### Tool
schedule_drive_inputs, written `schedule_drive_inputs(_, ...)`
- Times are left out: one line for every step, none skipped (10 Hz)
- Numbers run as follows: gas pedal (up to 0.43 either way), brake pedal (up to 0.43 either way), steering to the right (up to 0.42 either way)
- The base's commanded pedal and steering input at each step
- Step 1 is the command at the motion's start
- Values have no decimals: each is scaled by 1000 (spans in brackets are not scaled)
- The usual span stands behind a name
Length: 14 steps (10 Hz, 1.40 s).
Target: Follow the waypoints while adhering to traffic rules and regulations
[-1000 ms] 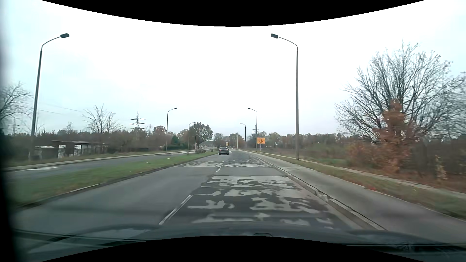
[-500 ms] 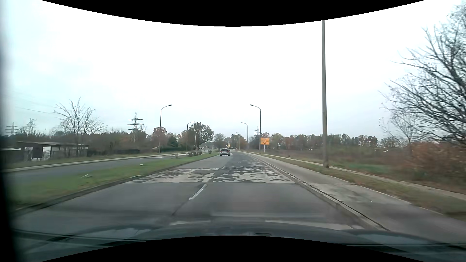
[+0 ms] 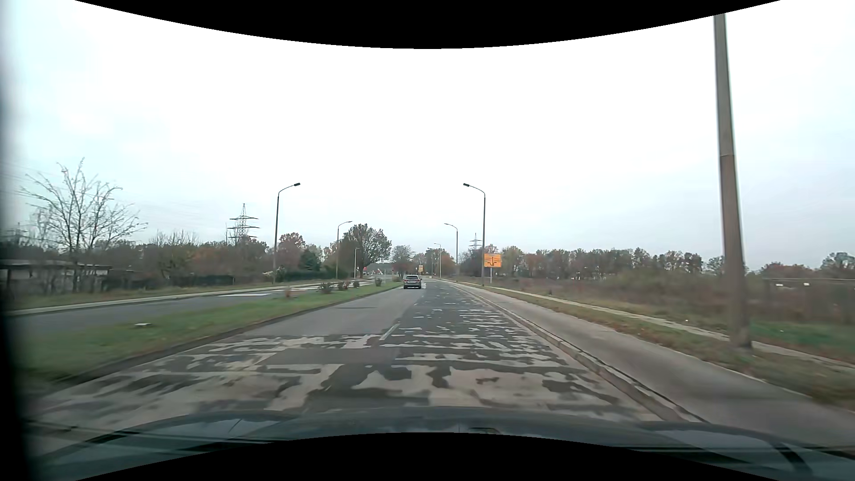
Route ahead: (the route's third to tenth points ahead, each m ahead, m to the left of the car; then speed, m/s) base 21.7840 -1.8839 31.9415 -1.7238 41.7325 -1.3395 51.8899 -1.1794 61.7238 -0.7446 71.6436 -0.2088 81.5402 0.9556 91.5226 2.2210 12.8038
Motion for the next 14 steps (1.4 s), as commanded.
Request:
schedule_drive_inputs(150,0,-3)
schedule_drive_inputs(138,0,-4)
schedule_drive_inputs(138,0,-4)
schedule_drive_inputs(138,0,-5)
schedule_drive_inputs(138,0,-5)
schedule_drive_inputs(138,0,-5)
schedule_drive_inputs(138,0,-5)
schedule_drive_inputs(138,0,-5)
schedule_drive_inputs(138,0,-5)
schedule_drive_inputs(138,0,-5)
schedule_drive_inputs(138,0,-5)
schedule_drive_inputs(138,0,-4)
schedule_drive_inputs(138,0,-3)
schedule_drive_inputs(138,0,-3)
